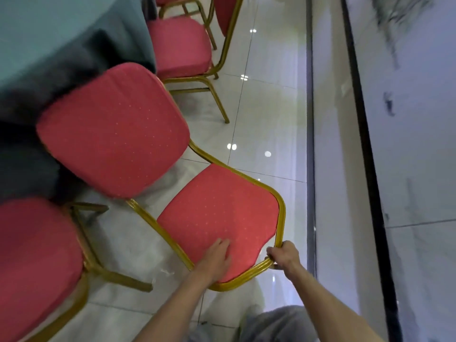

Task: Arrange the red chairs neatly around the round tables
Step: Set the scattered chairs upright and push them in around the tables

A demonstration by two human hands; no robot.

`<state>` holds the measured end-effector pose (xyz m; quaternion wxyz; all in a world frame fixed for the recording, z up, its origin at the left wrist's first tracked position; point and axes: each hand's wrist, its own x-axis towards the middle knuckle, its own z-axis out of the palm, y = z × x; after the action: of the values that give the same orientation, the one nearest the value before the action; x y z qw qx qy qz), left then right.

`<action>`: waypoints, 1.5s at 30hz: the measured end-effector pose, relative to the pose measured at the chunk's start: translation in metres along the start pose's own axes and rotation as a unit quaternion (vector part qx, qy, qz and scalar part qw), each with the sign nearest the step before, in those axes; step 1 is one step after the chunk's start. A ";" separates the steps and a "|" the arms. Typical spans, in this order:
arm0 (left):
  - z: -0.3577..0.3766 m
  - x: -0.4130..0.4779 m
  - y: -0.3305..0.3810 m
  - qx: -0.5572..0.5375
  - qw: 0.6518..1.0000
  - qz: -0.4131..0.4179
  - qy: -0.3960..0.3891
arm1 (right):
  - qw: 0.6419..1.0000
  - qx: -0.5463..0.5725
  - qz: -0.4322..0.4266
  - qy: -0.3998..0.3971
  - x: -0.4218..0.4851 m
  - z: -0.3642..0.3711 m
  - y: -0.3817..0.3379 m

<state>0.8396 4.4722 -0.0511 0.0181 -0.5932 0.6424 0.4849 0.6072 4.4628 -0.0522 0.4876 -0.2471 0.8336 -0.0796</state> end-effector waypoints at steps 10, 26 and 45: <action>-0.094 -0.104 0.071 -0.026 0.999 -0.041 -0.003 | 0.995 0.090 -0.028 -0.026 -0.159 -0.022 -0.087; -0.248 -0.214 0.147 0.015 0.994 -0.064 0.084 | 0.955 0.215 -0.093 -0.185 -0.325 -0.080 -0.212; -0.315 -0.223 0.157 -0.017 0.918 -0.223 0.327 | 0.885 0.173 -0.093 -0.422 -0.327 -0.096 -0.331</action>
<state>0.9571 4.4074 0.3433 -0.0954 -0.8467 0.4554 0.2581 0.7676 4.3261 0.3733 0.8188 -0.2456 0.4950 -0.1556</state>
